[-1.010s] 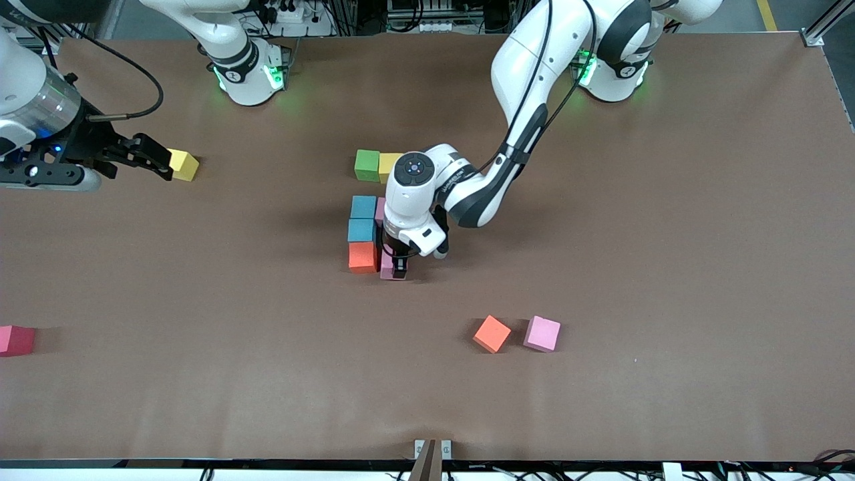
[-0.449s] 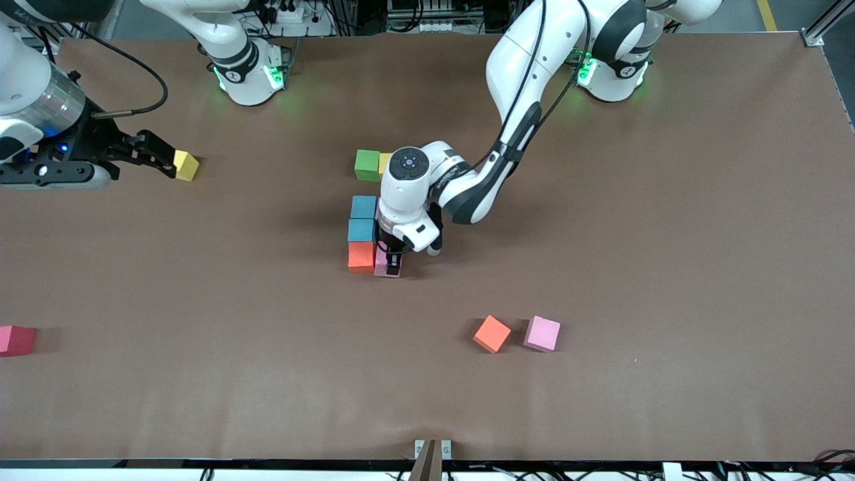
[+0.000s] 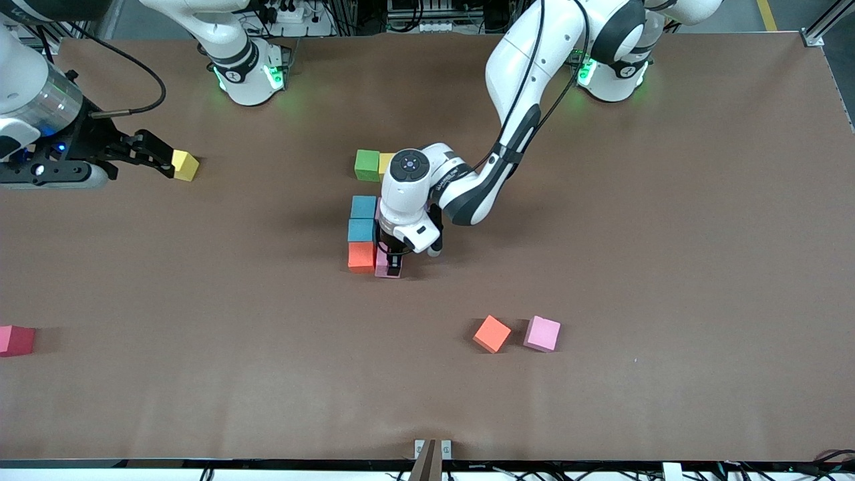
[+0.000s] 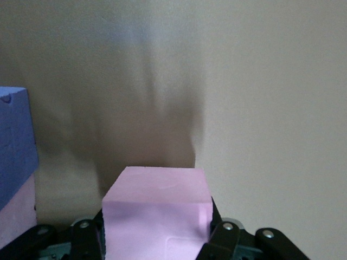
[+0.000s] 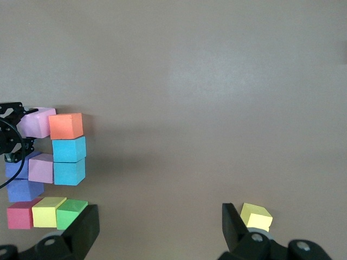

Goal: Form number 2 with 11 blocks
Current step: 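Lower the pink cube beside the orange cube with the left gripper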

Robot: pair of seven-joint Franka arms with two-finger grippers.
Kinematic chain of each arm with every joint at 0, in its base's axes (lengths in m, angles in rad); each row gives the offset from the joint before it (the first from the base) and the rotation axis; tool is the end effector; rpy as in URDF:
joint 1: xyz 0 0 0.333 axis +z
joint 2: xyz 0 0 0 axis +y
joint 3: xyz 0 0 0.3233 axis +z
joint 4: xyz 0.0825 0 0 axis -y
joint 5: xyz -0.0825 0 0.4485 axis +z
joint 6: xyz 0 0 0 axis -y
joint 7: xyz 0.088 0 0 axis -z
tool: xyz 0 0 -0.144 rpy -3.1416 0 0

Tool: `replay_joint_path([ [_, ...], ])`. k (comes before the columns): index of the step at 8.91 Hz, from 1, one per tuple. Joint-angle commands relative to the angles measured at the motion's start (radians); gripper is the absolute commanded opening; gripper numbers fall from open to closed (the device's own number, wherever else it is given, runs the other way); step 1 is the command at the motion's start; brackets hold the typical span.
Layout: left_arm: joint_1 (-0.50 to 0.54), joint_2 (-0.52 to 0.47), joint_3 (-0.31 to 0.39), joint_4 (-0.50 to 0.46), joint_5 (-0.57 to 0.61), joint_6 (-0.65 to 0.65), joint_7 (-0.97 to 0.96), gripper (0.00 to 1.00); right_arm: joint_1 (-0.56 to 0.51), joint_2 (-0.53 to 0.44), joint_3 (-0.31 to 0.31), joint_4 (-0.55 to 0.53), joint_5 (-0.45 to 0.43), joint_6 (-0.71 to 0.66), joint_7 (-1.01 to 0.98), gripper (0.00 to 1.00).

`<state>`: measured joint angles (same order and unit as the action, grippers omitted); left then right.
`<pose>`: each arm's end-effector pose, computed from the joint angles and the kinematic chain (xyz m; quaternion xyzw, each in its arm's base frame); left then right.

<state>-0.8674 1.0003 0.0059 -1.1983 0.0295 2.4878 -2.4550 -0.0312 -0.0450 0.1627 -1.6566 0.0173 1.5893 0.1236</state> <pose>0.5553 -0.6482 0.1286 0.7002 0.6991 0.0002 0.1446 0.5985 0.0833 0.5775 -0.9999 -0.0036 0.0120 0.0035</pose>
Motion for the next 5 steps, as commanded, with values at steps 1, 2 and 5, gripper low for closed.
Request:
replay_joint_path([
  [1,-0.01,0.027,0.014,0.034,-0.013,0.02,0.024,0.0,-0.004,-0.001,0.001,0.017,0.004,-0.015,0.001,1.0],
  [2,-0.01,0.029,0.014,0.034,-0.013,0.022,0.024,0.0,-0.001,-0.001,0.003,0.017,0.003,-0.015,0.001,1.0],
  [5,-0.01,0.027,0.013,0.033,-0.013,0.022,0.027,0.13,-0.006,-0.001,0.003,0.018,0.004,-0.014,0.001,1.0],
])
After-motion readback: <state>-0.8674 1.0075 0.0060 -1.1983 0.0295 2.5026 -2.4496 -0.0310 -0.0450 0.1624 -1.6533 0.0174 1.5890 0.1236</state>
